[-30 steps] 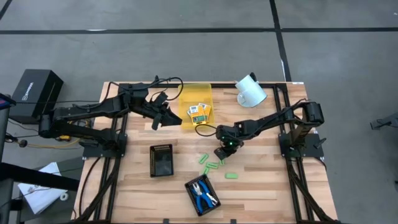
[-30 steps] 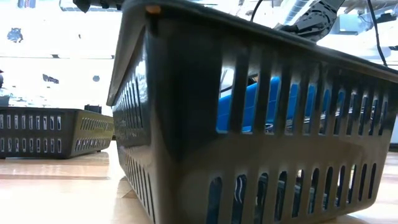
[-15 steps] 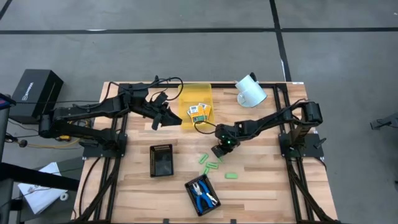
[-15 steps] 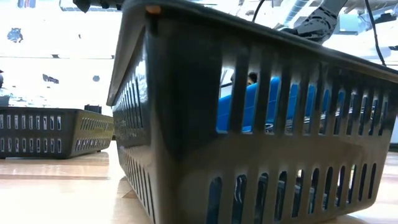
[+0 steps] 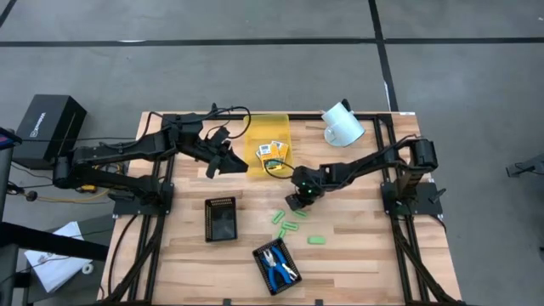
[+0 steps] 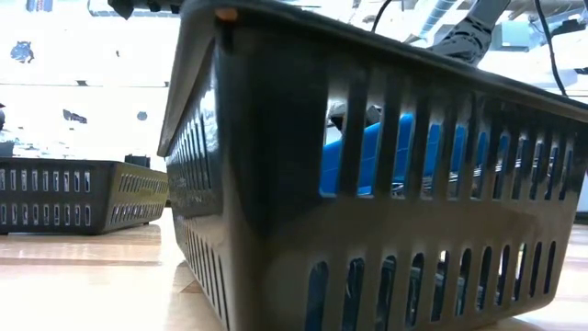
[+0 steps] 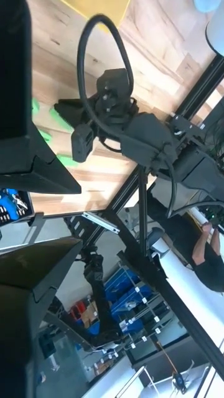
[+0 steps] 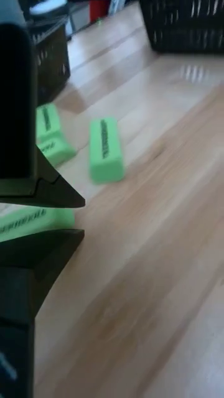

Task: Pick & Place School Supplies
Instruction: Put the green eraser into the left black bin

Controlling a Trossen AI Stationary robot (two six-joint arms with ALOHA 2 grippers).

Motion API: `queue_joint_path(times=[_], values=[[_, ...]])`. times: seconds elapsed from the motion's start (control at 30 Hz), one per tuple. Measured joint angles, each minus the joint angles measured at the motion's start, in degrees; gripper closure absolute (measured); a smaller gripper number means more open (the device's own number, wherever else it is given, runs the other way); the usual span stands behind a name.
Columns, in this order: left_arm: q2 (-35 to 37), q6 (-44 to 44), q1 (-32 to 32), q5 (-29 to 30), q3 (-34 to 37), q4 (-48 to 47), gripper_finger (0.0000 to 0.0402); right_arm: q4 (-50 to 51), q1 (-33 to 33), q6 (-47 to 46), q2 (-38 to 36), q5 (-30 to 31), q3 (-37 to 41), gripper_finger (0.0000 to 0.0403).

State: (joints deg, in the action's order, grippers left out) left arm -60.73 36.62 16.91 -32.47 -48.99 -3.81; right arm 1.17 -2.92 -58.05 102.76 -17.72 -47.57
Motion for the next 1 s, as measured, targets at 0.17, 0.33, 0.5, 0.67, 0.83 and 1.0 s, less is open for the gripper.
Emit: queue_joint_path(times=[0.17, 0.33, 0.5, 0.67, 0.83, 1.0], values=[[0.00, 0.00, 0.44, 0.00, 0.00, 0.04, 0.0280, 7.31, -1.58, 5.58, -0.40, -2.71, -0.37, 0.0344], [0.00, -0.11, 0.44, 0.00, 0.00, 0.07, 0.0280, 9.55, -2.62, 9.79, -0.41, -6.04, -0.31, 0.0344], [0.00, 0.02, 0.44, 0.00, 0.00, 0.02, 0.0280, 8.35, -2.42, 10.04, -0.30, -9.92, -0.10, 0.0344], [0.00, 0.02, 0.44, 0.00, 0.00, 0.02, 0.0280, 7.29, -0.61, 9.16, -0.13, -13.46, 0.07, 0.0344], [0.00, -0.57, 0.54, 0.02, 0.00, 0.02, 0.0280, 6.75, 0.26, 8.13, -0.13, -10.91, 0.07, 0.0344], [0.00, -0.63, 1.61, 0.11, 0.00, 0.01, 0.0280, 3.12, -1.40, 4.91, -0.17, -10.02, 0.00, 0.0344]])
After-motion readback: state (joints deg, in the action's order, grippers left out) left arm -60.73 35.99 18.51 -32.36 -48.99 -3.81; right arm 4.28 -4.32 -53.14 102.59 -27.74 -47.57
